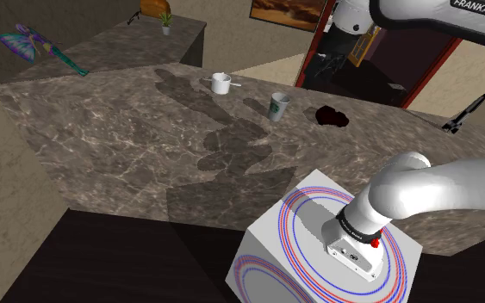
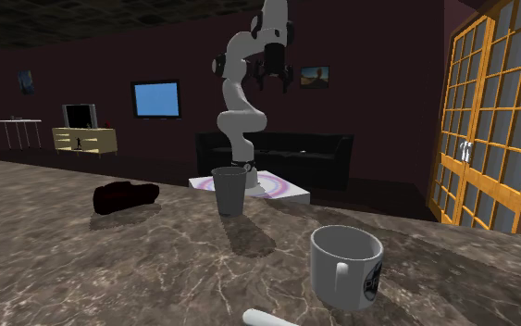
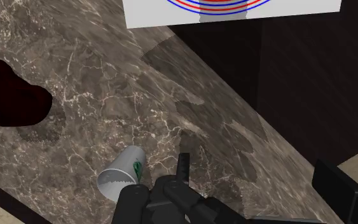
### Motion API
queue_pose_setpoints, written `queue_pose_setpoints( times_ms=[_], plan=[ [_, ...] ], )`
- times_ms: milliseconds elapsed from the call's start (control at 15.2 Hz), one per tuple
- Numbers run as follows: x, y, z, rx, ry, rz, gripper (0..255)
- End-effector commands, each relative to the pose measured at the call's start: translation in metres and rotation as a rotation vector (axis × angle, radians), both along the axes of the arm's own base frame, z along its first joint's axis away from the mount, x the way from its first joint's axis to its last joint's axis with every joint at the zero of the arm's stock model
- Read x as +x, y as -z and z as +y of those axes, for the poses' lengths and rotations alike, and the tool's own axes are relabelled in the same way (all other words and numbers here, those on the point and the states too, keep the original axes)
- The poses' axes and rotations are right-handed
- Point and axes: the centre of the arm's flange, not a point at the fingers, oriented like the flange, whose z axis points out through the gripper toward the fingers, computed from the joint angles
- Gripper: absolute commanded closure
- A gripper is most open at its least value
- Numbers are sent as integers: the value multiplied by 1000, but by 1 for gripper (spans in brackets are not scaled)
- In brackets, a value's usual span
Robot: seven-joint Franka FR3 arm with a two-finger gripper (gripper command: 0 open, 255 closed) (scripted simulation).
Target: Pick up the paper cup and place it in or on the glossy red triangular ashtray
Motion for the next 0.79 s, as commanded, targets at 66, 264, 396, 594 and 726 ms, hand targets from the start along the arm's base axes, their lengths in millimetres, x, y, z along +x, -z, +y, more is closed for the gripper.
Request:
queue_pose_setpoints(
  times_ms=[66,264,396,594,726],
  plan=[
    [10,7,-6,-2,1,7,0],
    [40,27,-26,-7,2,29,0],
    [60,41,-39,-11,3,44,0],
    [90,63,-58,-17,5,65,0],
    [109,78,-71,-20,6,80,0]
  ],
)
